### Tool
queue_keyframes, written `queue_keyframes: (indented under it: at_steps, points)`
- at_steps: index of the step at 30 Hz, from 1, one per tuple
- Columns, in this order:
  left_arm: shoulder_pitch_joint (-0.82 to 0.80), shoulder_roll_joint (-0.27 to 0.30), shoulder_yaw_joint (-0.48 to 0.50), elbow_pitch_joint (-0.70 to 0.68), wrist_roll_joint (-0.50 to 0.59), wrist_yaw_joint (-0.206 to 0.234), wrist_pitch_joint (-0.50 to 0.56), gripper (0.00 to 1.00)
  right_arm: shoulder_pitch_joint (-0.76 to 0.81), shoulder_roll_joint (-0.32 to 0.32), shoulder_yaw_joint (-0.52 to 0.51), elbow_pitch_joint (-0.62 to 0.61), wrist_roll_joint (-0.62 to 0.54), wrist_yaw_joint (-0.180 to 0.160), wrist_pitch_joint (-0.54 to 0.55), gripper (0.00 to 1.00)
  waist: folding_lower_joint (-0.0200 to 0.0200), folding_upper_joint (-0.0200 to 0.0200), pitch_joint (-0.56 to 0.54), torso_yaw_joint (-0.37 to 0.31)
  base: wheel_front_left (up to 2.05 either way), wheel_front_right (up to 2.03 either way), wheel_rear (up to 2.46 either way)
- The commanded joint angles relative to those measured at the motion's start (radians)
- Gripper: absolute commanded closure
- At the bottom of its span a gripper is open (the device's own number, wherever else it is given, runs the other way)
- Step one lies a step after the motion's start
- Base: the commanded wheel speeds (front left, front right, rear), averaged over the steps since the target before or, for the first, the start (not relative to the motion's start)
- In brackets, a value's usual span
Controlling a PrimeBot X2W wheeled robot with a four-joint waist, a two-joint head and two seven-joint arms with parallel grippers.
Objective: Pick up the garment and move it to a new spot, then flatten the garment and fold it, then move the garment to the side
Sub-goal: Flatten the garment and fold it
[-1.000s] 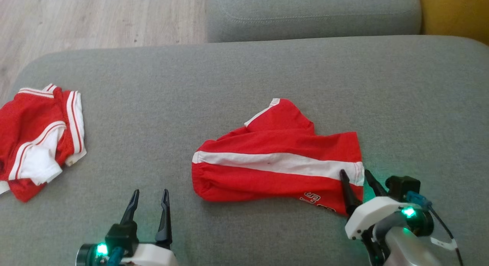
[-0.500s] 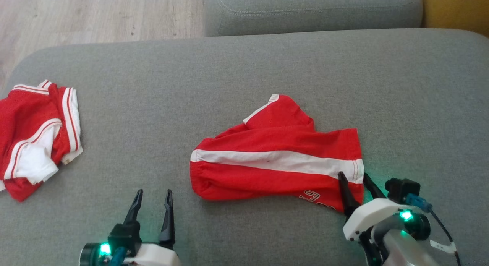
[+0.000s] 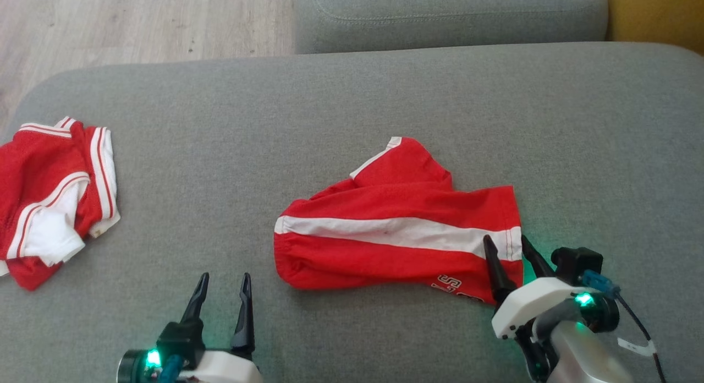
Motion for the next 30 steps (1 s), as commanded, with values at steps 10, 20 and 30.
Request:
queue_keyframes:
  at_steps: [10,20,30]
  points:
    - [-0.033,0.0,0.022,-0.008,-0.015,-0.005,-0.006,0.0,0.01,0.0,0.026,-0.043,-0.024,0.003,-0.006,0.0,0.0,-0.0001,-0.001,0.003,0.0,0.0,0.0]
    - [-0.035,0.0,0.019,-0.003,-0.019,-0.009,-0.006,0.0,0.006,0.0,0.042,-0.052,-0.022,0.003,-0.006,0.0,0.0,-0.0001,-0.002,0.018,0.0,0.0,0.0]
    - [-0.027,0.0,0.012,0.001,-0.026,-0.012,-0.006,0.0,0.003,0.0,0.044,-0.065,-0.031,0.003,-0.006,0.0,0.0,-0.0001,-0.009,0.041,0.0,0.0,0.0]
